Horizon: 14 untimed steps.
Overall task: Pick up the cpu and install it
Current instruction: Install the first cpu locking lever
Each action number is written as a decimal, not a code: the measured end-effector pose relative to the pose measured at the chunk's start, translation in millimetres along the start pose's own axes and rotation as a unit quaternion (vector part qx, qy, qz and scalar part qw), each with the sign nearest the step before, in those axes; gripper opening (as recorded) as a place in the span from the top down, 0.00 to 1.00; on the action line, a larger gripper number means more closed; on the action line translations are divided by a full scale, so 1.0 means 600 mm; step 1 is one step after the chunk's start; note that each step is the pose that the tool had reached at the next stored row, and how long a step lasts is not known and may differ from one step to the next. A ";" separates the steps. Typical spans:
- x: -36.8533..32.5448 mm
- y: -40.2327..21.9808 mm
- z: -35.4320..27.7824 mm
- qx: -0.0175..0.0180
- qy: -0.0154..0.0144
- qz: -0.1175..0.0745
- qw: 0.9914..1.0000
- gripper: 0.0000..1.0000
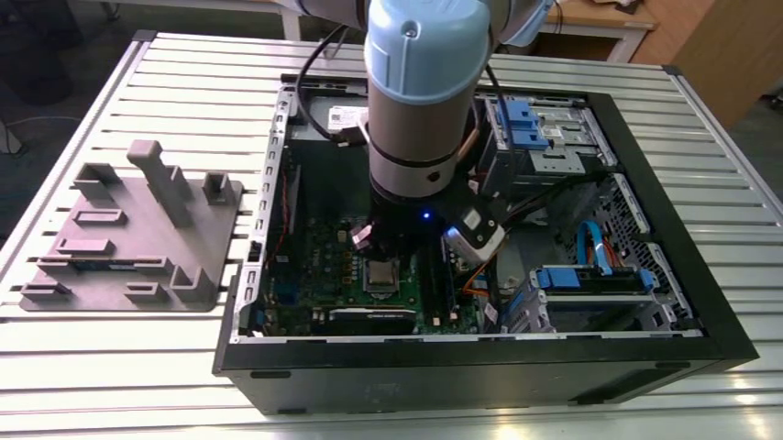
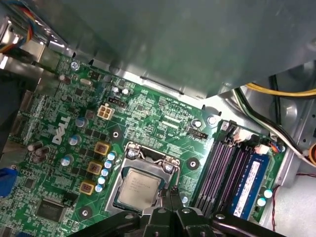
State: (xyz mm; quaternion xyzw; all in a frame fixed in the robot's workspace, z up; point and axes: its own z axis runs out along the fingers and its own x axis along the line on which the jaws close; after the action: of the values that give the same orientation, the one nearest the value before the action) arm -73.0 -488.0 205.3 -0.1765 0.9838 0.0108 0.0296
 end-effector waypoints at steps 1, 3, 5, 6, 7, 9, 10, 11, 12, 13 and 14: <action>0.000 -0.001 0.001 0.000 0.000 0.000 1.000 0.90; 0.001 -0.003 0.003 0.000 0.000 0.000 1.000 0.90; 0.002 -0.005 0.005 0.000 0.000 0.000 1.000 0.90; 0.003 -0.007 0.005 0.000 0.000 0.000 1.000 0.90; 0.003 -0.008 0.006 0.000 0.000 0.000 1.000 0.90; 0.004 -0.010 0.008 0.001 0.000 0.001 1.000 0.90; 0.004 -0.011 0.009 0.001 0.000 0.001 1.000 0.90; 0.004 -0.012 0.010 0.001 0.000 0.000 1.000 0.90; 0.003 -0.012 0.011 0.001 0.000 0.001 1.000 0.90; 0.002 -0.013 0.011 0.001 0.000 0.001 1.000 0.90; 0.001 -0.014 0.012 0.001 0.000 0.001 1.000 0.90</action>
State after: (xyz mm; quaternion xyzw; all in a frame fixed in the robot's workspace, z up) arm -70.3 -495.9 198.0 -0.1759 0.9839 0.0095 0.0293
